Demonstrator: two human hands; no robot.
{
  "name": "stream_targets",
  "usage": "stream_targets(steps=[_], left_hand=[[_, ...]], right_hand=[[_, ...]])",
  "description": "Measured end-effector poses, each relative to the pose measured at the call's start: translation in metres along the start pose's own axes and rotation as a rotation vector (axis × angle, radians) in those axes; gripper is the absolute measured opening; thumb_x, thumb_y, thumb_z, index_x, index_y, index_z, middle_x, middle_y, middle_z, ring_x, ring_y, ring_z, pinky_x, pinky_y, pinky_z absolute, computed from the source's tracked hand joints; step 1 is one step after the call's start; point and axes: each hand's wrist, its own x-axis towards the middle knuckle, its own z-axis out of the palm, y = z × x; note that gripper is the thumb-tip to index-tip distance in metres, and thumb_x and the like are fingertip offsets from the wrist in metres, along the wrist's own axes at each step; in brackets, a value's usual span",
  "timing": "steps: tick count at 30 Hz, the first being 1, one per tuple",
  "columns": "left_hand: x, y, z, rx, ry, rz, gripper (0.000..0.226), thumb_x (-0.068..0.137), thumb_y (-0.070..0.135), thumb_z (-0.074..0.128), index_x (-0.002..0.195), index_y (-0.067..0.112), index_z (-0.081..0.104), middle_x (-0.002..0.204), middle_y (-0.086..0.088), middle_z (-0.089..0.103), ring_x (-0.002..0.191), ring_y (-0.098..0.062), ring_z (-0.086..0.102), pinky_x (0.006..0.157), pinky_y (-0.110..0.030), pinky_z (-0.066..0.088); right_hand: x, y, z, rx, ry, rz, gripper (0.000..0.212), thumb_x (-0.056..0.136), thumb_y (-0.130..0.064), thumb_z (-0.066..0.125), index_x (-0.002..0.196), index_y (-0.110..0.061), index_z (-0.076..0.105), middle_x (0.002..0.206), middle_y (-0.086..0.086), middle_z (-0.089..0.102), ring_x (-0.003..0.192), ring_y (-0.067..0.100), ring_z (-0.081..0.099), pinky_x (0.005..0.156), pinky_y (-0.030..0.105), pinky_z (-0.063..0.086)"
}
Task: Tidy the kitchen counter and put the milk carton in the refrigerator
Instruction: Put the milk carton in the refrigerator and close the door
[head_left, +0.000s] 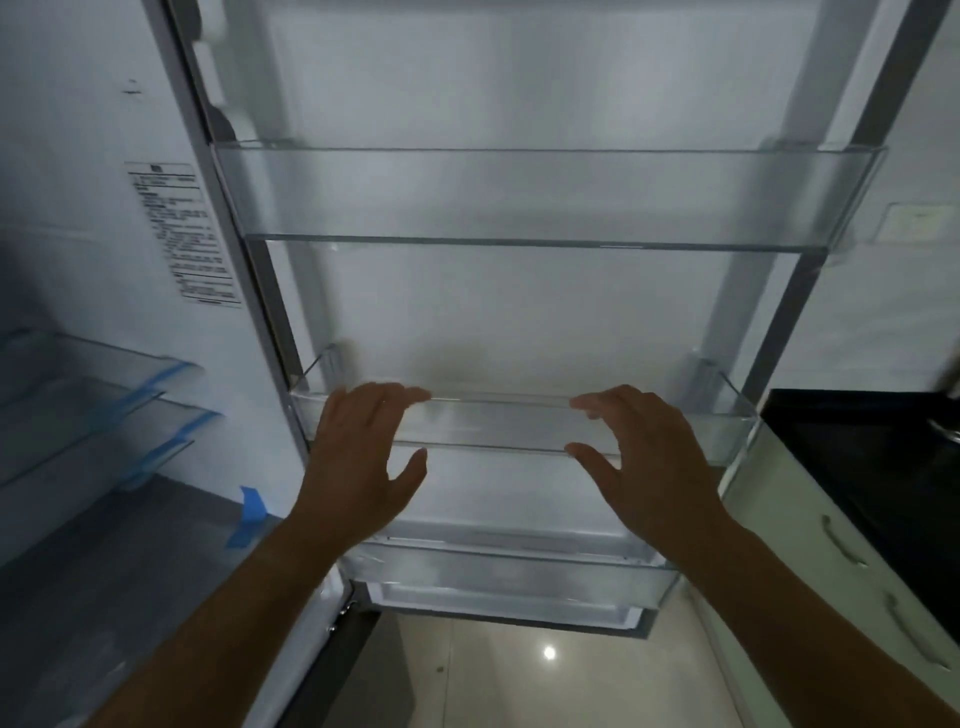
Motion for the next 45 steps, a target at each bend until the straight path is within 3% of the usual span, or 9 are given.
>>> stream_targets(steps=[5, 8, 12, 18, 26, 31, 38, 41, 45], left_hand=[[-0.014, 0.013, -0.007, 0.044, -0.02, -0.057, 0.058, 0.075, 0.021, 0.068, 0.128, 0.018, 0.044, 0.126, -0.009, 0.053, 0.123, -0.023, 0.043, 0.104, -0.051, 0.037], [-0.021, 0.026, -0.012, 0.116, -0.031, -0.151, 0.06, 0.076, 0.023, 0.07, 0.129, 0.018, 0.042, 0.133, -0.009, 0.05, 0.132, -0.028, 0.038, 0.11, -0.055, 0.029], [-0.032, 0.043, -0.02, 0.049, 0.002, -0.192, 0.061, 0.08, 0.028, 0.067, 0.134, 0.014, 0.043, 0.14, -0.013, 0.045, 0.134, -0.03, 0.036, 0.11, -0.048, 0.032], [-0.043, 0.091, -0.017, -0.109, 0.009, -0.119, 0.051, 0.081, 0.034, 0.057, 0.131, 0.027, 0.049, 0.138, -0.007, 0.047, 0.135, -0.026, 0.034, 0.112, -0.04, 0.027], [-0.066, 0.093, -0.025, -0.16, 0.044, -0.136, 0.049, 0.085, 0.024, 0.061, 0.132, 0.029, 0.048, 0.143, -0.006, 0.041, 0.136, -0.022, 0.03, 0.106, -0.026, 0.023], [-0.085, 0.087, -0.037, -0.109, 0.038, -0.135, 0.049, 0.086, 0.028, 0.06, 0.133, 0.025, 0.046, 0.146, -0.007, 0.039, 0.137, -0.025, 0.032, 0.106, -0.031, 0.026], [-0.114, 0.13, -0.058, -0.109, -0.022, -0.047, 0.052, 0.086, 0.052, 0.039, 0.131, 0.029, 0.049, 0.142, -0.004, 0.045, 0.134, -0.02, 0.035, 0.107, -0.027, 0.023], [-0.13, 0.146, -0.057, -0.147, 0.004, -0.104, 0.052, 0.088, 0.058, 0.032, 0.129, 0.032, 0.048, 0.145, -0.002, 0.041, 0.135, -0.017, 0.032, 0.105, -0.027, 0.024], [-0.145, 0.154, -0.058, -0.184, 0.058, -0.198, 0.059, 0.088, 0.066, 0.021, 0.127, 0.03, 0.046, 0.149, 0.002, 0.034, 0.136, -0.007, 0.028, 0.104, -0.024, 0.025]], right_hand=[[-0.014, -0.004, 0.006, 0.009, 0.046, -0.076, 0.04, 0.076, -0.027, 0.073, 0.11, -0.011, 0.06, 0.102, 0.007, 0.066, 0.094, 0.026, 0.062, 0.088, 0.034, 0.041], [-0.022, -0.014, 0.001, -0.014, 0.041, -0.088, 0.044, 0.073, -0.029, 0.075, 0.111, -0.01, 0.061, 0.101, 0.009, 0.068, 0.093, 0.027, 0.065, 0.086, 0.039, 0.047], [-0.035, -0.022, -0.009, 0.015, 0.044, -0.124, 0.042, 0.076, -0.028, 0.073, 0.112, -0.009, 0.061, 0.104, 0.009, 0.069, 0.093, 0.026, 0.066, 0.085, 0.038, 0.048], [-0.063, -0.021, -0.038, 0.018, 0.097, 0.045, 0.03, 0.081, -0.03, 0.066, 0.103, -0.01, 0.064, 0.1, 0.01, 0.068, 0.09, 0.027, 0.064, 0.085, 0.038, 0.044], [-0.107, -0.053, -0.059, -0.043, -0.025, 0.01, 0.041, 0.087, -0.027, 0.058, 0.122, -0.006, 0.055, 0.121, 0.013, 0.061, 0.112, 0.031, 0.057, 0.098, 0.042, 0.044], [-0.123, -0.066, -0.075, -0.075, 0.042, 0.006, 0.03, 0.085, -0.023, 0.063, 0.11, -0.007, 0.063, 0.106, 0.012, 0.067, 0.099, 0.03, 0.063, 0.089, 0.044, 0.047], [-0.15, -0.064, -0.085, 0.138, 0.033, -0.124, 0.033, 0.087, -0.032, 0.06, 0.114, -0.013, 0.061, 0.12, 0.008, 0.06, 0.115, 0.022, 0.053, 0.089, 0.021, 0.036], [-0.159, -0.052, -0.103, 0.252, 0.061, -0.161, 0.042, 0.086, -0.043, 0.054, 0.115, -0.014, 0.06, 0.122, 0.008, 0.059, 0.113, 0.019, 0.052, 0.09, 0.025, 0.04], [-0.161, -0.021, -0.132, 0.301, 0.13, -0.33, 0.04, 0.085, -0.04, 0.054, 0.111, -0.01, 0.06, 0.117, 0.01, 0.059, 0.109, 0.017, 0.052, 0.094, 0.011, 0.034]])
